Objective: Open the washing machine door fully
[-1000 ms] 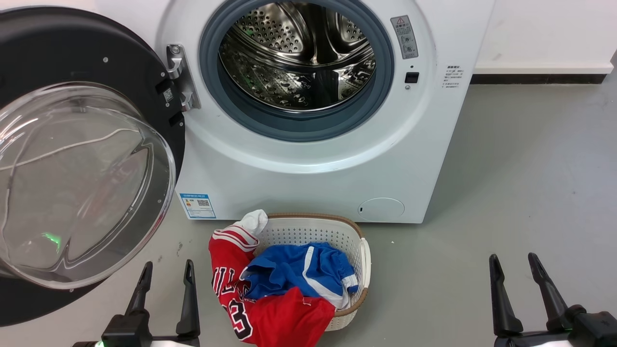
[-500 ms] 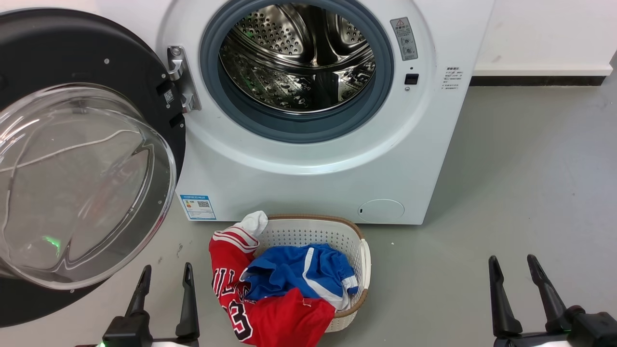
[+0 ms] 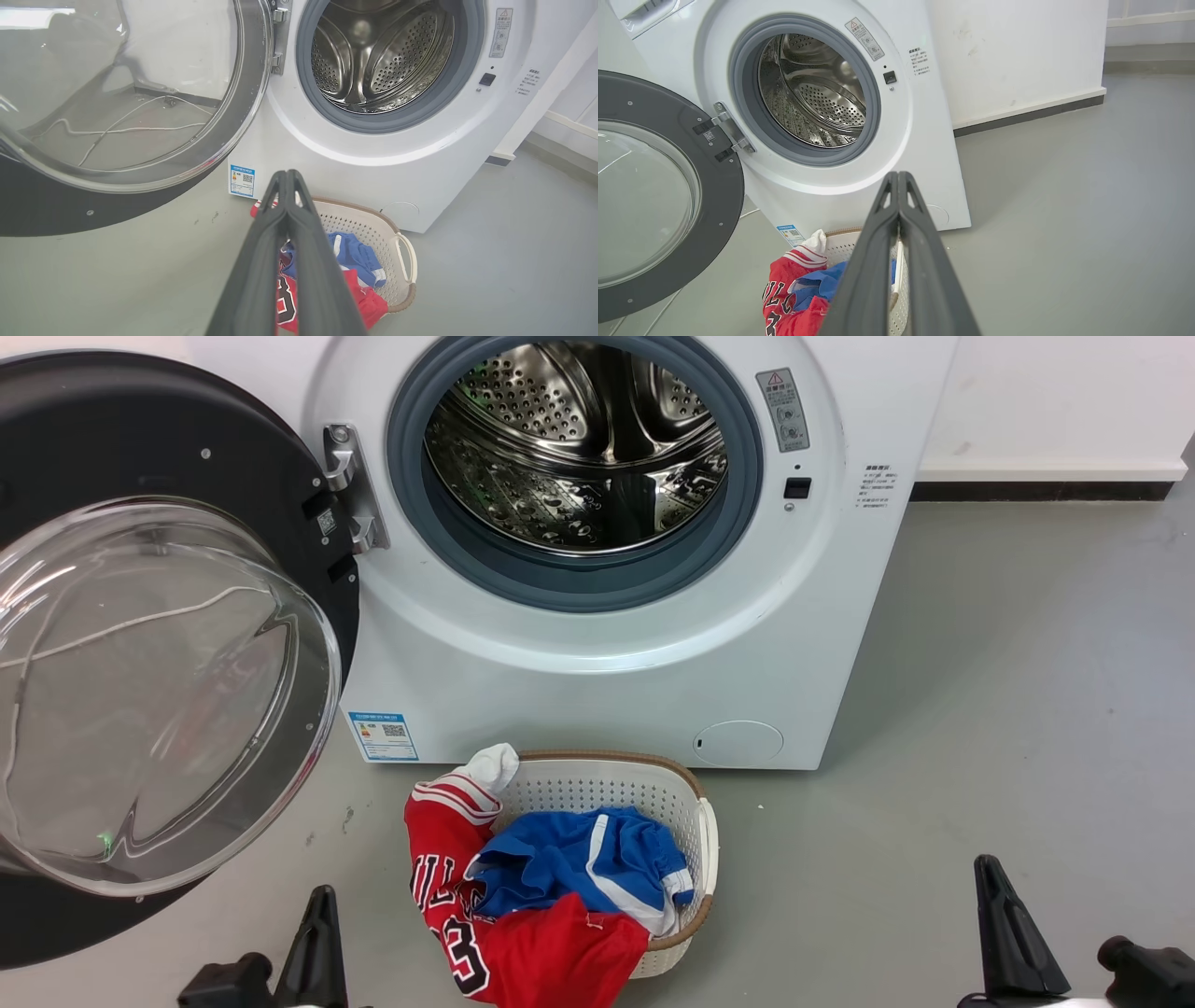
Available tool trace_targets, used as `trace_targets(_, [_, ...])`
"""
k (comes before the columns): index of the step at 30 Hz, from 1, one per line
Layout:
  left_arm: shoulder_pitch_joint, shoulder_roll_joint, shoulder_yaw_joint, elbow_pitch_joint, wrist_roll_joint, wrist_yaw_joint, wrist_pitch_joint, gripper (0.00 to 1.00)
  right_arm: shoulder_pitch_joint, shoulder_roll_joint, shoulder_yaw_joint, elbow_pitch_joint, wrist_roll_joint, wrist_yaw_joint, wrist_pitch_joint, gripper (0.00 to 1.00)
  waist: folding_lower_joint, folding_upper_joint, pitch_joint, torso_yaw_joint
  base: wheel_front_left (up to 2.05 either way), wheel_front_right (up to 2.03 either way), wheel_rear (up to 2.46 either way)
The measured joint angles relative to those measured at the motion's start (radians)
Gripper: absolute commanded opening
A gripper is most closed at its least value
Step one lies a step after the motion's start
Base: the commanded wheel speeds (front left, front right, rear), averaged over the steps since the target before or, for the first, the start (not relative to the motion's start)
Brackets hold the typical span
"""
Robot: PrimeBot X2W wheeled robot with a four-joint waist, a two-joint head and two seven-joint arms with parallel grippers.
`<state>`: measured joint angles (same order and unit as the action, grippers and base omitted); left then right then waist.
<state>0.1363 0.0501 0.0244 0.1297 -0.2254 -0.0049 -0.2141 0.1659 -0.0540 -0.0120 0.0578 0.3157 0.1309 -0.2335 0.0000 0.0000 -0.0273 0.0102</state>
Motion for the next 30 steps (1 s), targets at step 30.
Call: trace_targets(30, [-0.085,0.000,0.030,0.039,-0.511,-0.044,0.117,0.00,-0.087,-0.020,-0.005,0.069,0.506,0.000,0.104,0.00,0.0000,0.0000,0.008,-0.003,0.00,0.00,0.00])
